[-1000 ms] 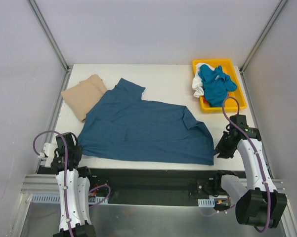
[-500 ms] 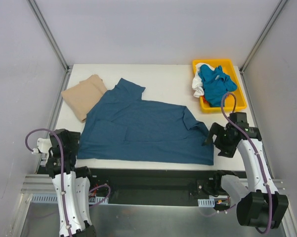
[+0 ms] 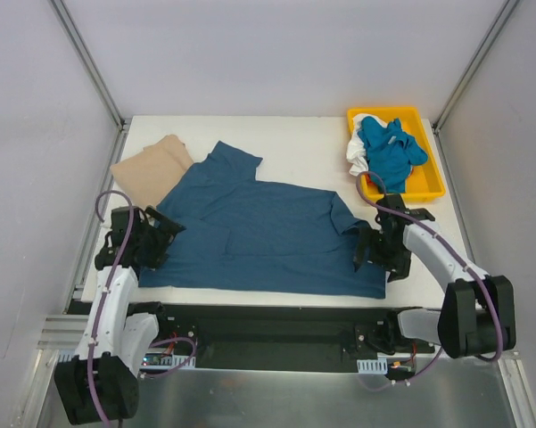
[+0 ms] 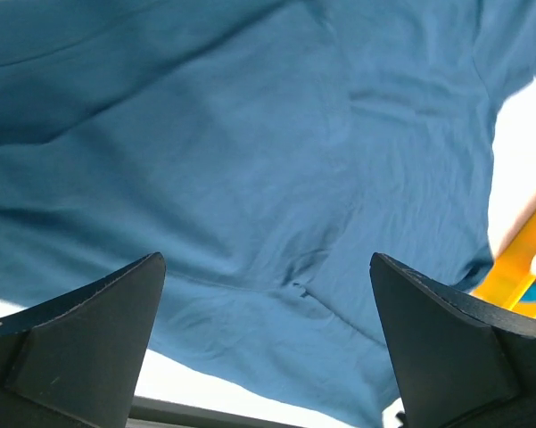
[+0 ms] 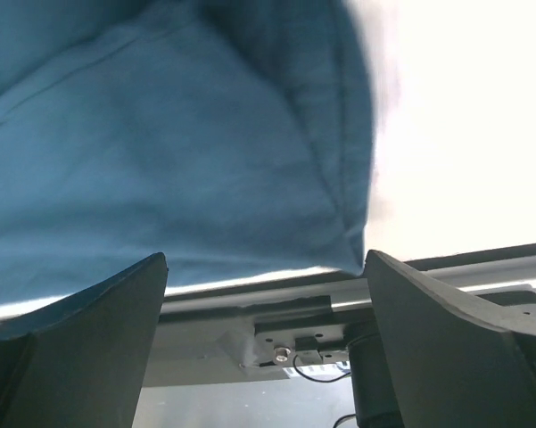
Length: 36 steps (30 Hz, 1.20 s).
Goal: Fold and stack the t-shirts
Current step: Fold the flattened tshirt in 1/3 of the way
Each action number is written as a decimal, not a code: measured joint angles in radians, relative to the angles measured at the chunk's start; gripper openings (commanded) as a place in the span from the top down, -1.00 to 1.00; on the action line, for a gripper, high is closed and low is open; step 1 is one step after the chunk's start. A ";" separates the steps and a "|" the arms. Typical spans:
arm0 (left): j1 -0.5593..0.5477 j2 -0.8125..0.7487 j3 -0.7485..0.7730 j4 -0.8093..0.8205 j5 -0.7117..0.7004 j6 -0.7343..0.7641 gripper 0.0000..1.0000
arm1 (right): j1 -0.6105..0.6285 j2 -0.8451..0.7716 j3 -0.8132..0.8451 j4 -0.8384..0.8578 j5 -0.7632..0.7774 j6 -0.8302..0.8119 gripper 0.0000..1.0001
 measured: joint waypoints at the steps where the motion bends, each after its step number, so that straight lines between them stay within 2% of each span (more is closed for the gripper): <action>1: -0.025 0.016 0.000 0.024 0.000 0.003 -0.99 | -0.010 0.026 -0.001 0.005 0.011 0.011 -0.98; 5: -0.084 0.102 0.000 0.104 0.001 0.008 -0.99 | -0.072 0.082 -0.006 0.033 0.011 0.035 -0.86; 11: -0.092 0.228 0.004 0.160 0.000 0.027 -0.99 | -0.102 0.124 -0.006 0.064 -0.016 0.049 -0.76; 16: -0.092 0.262 0.016 0.188 -0.001 0.039 -0.99 | -0.102 0.121 0.008 0.115 -0.061 0.027 -0.65; 21: -0.092 0.292 0.020 0.210 -0.005 0.055 -0.99 | -0.102 0.093 0.022 0.186 -0.100 -0.020 -0.40; 30: -0.092 0.367 0.020 0.229 -0.030 0.081 -0.98 | -0.102 0.159 0.073 0.256 -0.097 -0.082 -0.21; 36: -0.092 0.402 0.020 0.235 -0.060 0.084 -0.99 | -0.102 0.239 0.085 0.280 -0.065 -0.098 -0.20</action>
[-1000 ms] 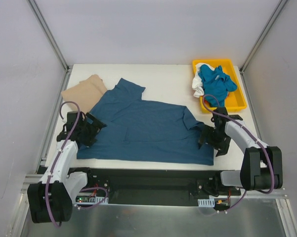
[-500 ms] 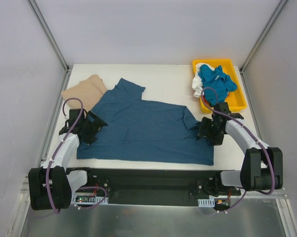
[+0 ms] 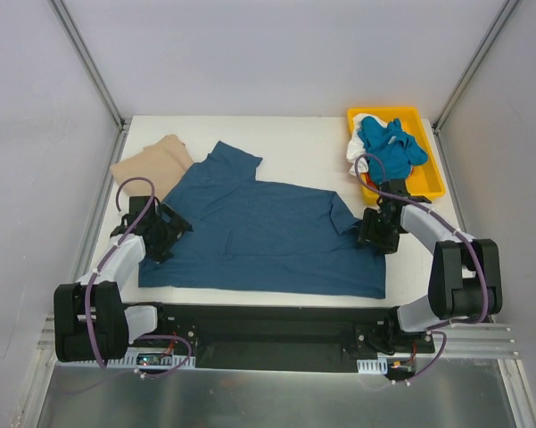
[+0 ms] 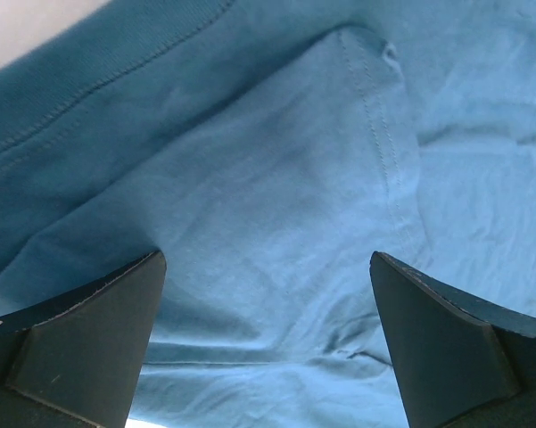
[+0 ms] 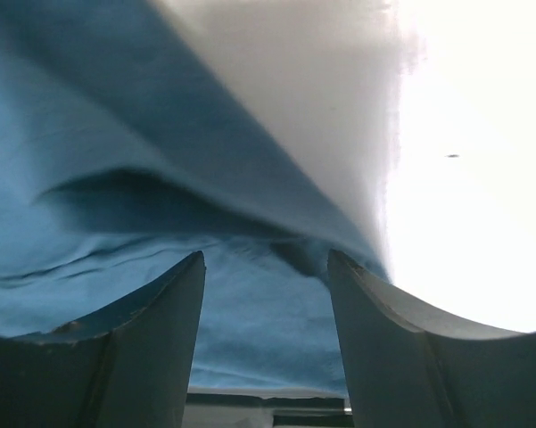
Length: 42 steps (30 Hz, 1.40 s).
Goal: Fold and stack the t-shirts
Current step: Fold the flattened tshirt in 1/3 of the way
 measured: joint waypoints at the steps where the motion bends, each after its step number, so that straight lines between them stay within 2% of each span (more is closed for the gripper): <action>1: 0.000 0.003 0.000 0.000 -0.006 0.000 -0.98 | 0.000 0.014 0.000 0.000 0.012 -0.002 -0.19; 4: 0.000 0.008 -0.002 0.002 -0.027 0.000 -0.99 | 0.000 0.051 0.003 0.003 0.035 -0.005 -0.03; 5: 0.000 0.012 -0.002 0.004 -0.030 0.000 -0.99 | 0.000 0.061 0.005 0.004 0.039 -0.005 0.19; 11: 0.000 0.017 -0.002 0.007 -0.046 0.000 -0.98 | 0.000 0.085 0.019 0.009 0.038 -0.004 0.76; 18: 0.000 0.022 -0.002 0.011 -0.052 0.000 -0.99 | 0.000 0.070 0.023 -0.031 0.058 0.016 0.72; 21: 0.000 0.024 -0.002 0.016 -0.053 0.000 -0.99 | 0.000 0.054 0.028 -0.060 0.070 0.023 0.82; 22: 0.000 0.024 -0.002 0.016 -0.053 0.000 -0.99 | 0.000 0.048 0.028 -0.066 0.072 0.024 0.95; 24: 0.000 0.024 -0.002 0.018 -0.053 0.000 -0.99 | 0.000 0.032 0.029 -0.084 0.076 0.029 0.99; 27: 0.000 0.026 -0.002 0.022 -0.053 0.000 -0.99 | 0.000 0.001 0.029 -0.113 0.077 0.034 0.97; 36: 0.000 0.032 -0.002 0.030 -0.053 0.001 -0.99 | 0.000 -0.027 0.031 -0.145 0.076 0.040 0.69; 39: 0.000 0.033 -0.002 0.031 -0.053 0.004 -0.99 | 0.000 0.004 0.031 -0.132 0.065 0.039 0.51; 40: 0.000 0.033 -0.002 0.031 -0.053 0.005 -0.99 | 0.000 0.018 0.031 -0.128 0.061 0.040 0.36; 42: 0.000 0.033 -0.002 0.031 -0.053 0.007 -0.99 | 0.000 0.049 0.031 -0.119 0.049 0.039 0.29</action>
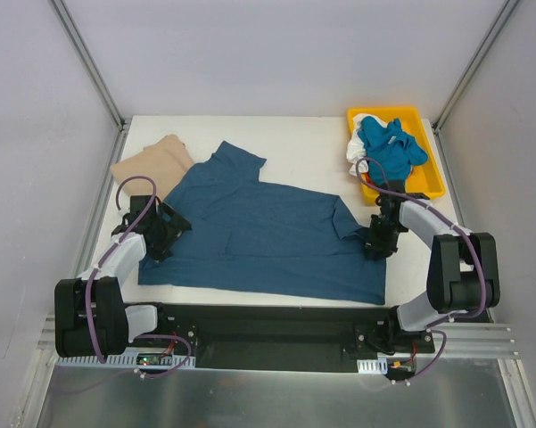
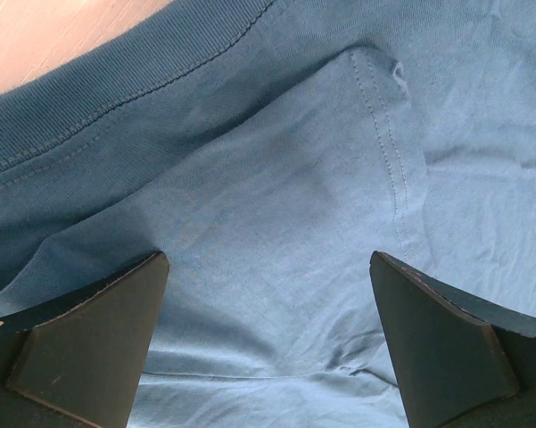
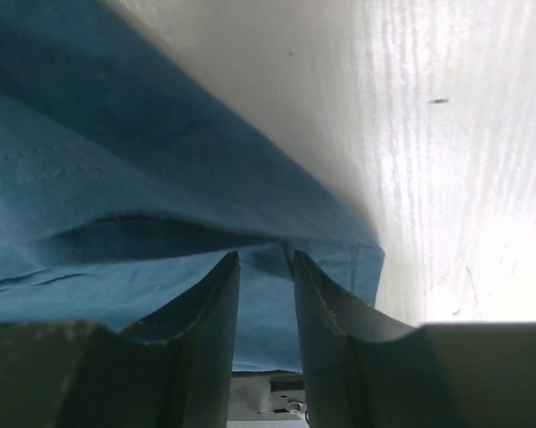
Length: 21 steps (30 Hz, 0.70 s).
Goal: Fold and stack the t-shirts
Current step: Fold the flattened tshirt in 1/3 of the way
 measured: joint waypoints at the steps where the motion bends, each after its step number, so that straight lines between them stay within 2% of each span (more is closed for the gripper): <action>1: 0.000 0.000 0.000 0.000 0.000 0.001 -0.99 | 0.000 0.011 0.000 0.003 -0.008 -0.002 0.28; 3: 0.000 0.000 0.000 0.000 0.000 0.002 -0.99 | 0.000 0.023 0.000 0.006 -0.018 -0.005 0.28; 6: 0.000 0.000 0.000 0.000 0.000 0.005 -0.99 | 0.002 0.024 0.000 0.009 -0.025 -0.004 0.49; 7: 0.000 0.000 0.000 0.000 0.000 0.006 -0.98 | 0.003 0.024 0.000 0.010 -0.026 -0.005 0.68; 13: 0.000 0.002 0.000 0.002 0.000 0.010 -0.99 | 0.003 0.024 0.000 0.009 -0.022 -0.004 0.99; 21: 0.000 0.002 0.001 0.002 0.000 0.011 -0.99 | 0.003 -0.023 0.000 -0.060 0.029 0.015 0.99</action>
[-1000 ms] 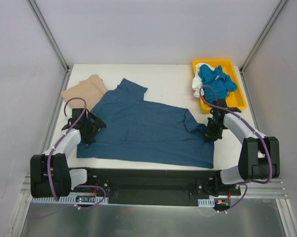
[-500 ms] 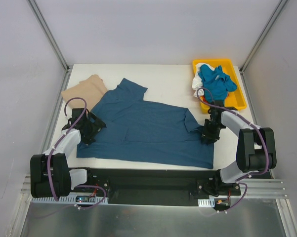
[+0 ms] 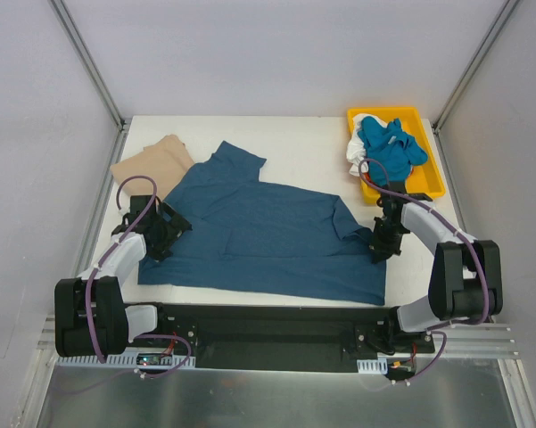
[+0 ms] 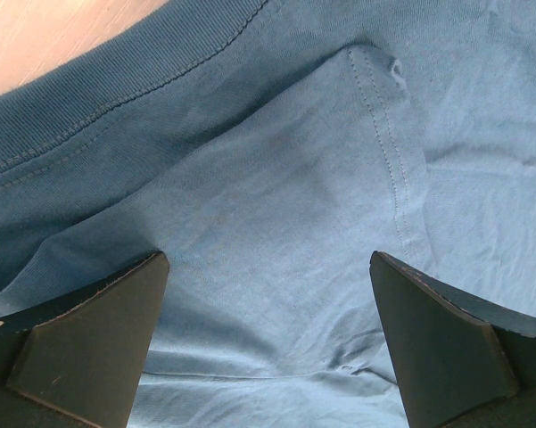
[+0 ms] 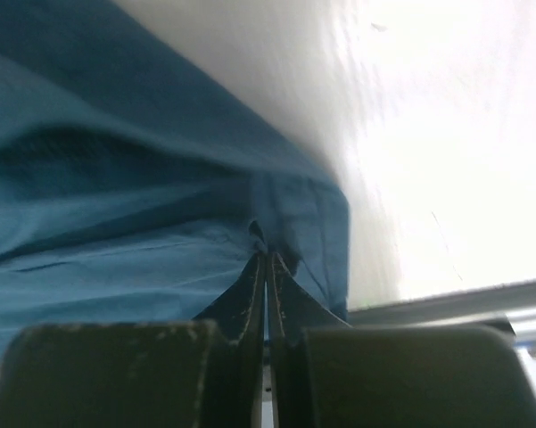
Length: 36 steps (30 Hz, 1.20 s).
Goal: Fold and stack the t-shirts
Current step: Fold the flattened tshirt in 1/3 of the way
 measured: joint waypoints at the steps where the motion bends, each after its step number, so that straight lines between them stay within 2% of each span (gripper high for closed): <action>1: 0.000 0.000 0.000 0.000 0.000 0.000 -0.99 | 0.001 -0.026 0.000 -0.028 0.022 0.008 0.99; 8: 0.000 0.003 0.002 0.000 0.001 0.006 -0.99 | -0.002 -0.115 0.002 -0.127 0.094 0.042 0.99; 20: 0.000 0.009 0.007 -0.001 0.002 0.026 -0.99 | -0.006 0.058 0.038 -0.142 0.137 0.070 0.94; 29: -0.005 0.010 0.009 -0.002 0.001 0.034 -0.99 | 0.004 0.063 0.035 -0.196 0.235 0.119 0.94; 36: -0.006 0.025 0.023 -0.006 0.001 0.058 -0.99 | 0.056 0.055 0.046 -0.230 0.280 0.140 0.80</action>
